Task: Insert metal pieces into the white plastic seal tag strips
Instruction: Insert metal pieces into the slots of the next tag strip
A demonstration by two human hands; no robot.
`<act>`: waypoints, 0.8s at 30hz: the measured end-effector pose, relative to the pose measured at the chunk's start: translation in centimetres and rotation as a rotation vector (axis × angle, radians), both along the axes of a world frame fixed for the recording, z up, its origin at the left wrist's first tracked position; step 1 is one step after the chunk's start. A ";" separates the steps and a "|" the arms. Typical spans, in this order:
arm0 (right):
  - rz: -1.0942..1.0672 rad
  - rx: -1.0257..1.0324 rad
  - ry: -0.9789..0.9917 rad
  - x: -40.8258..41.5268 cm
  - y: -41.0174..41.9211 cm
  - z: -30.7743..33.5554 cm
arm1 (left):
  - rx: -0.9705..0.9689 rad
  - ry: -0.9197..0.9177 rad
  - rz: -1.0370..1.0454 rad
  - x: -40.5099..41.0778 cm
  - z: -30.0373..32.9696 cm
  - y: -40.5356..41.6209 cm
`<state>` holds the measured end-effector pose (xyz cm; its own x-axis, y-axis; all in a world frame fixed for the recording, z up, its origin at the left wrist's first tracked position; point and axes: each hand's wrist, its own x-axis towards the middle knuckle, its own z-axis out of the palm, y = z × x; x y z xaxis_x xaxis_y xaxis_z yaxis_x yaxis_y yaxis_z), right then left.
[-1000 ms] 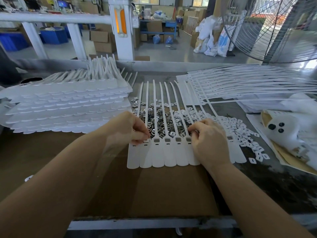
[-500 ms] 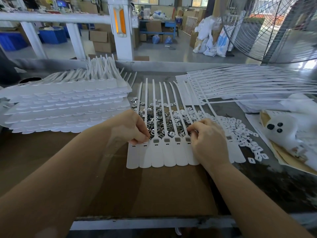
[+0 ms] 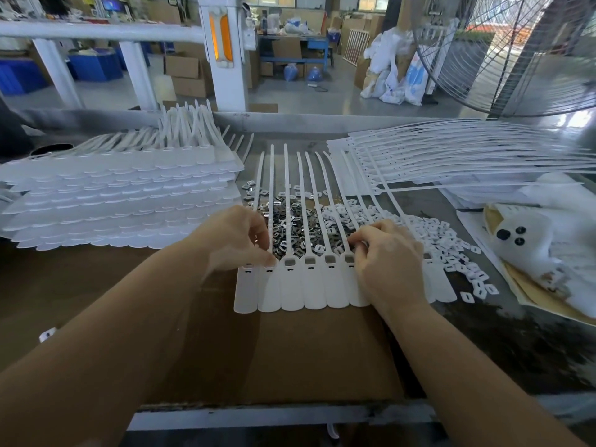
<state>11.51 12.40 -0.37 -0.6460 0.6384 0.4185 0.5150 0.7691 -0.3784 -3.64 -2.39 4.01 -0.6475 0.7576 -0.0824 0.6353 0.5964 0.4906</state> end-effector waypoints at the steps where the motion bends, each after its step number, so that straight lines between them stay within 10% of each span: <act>1: -0.010 0.003 -0.002 0.0 0.0 0.0 | 0.003 -0.032 0.010 -0.1 -0.1 -0.1; 11: 0.038 -0.088 0.074 0.1 0.3 0.3 | 0.073 -0.220 0.041 -0.6 0.1 -0.2; 24: 0.032 -0.067 0.022 0.0 0.5 0.2 | 0.234 0.115 -0.042 3.5 -1.0 7.6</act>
